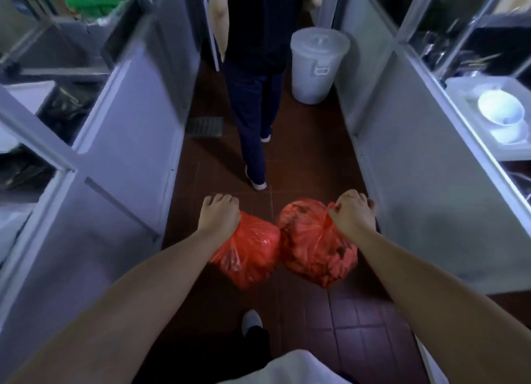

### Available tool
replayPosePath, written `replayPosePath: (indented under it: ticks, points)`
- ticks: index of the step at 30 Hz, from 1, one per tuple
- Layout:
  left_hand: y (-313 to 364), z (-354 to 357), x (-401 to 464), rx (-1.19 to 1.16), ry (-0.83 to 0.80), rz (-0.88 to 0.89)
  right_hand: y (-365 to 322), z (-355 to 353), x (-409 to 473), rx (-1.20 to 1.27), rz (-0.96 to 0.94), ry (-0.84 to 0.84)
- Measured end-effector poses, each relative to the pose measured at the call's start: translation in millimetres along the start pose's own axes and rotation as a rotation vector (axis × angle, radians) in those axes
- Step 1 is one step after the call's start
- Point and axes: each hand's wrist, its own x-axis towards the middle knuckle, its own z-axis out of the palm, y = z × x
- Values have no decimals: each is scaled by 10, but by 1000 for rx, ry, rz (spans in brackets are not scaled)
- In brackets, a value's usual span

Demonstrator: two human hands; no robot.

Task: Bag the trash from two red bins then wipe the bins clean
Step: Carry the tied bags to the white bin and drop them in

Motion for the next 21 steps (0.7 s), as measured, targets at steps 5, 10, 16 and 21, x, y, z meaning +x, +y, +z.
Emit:
replayPosePath:
  ticks: [5, 10, 16, 21]
  points:
    - [-364, -220, 1238, 43, -6, 54, -398, -237, 1069, 8, 55, 57]
    - [-511, -299, 2286, 63, -24, 102, -608, -337, 2078, 31, 67, 66]
    - [-717, -244, 3640, 115, -39, 74, -839, -319, 3548, 91, 38, 16]
    - [-960, -414, 4655, 177, -15, 59, -1092, -471, 4749, 76, -62, -28]
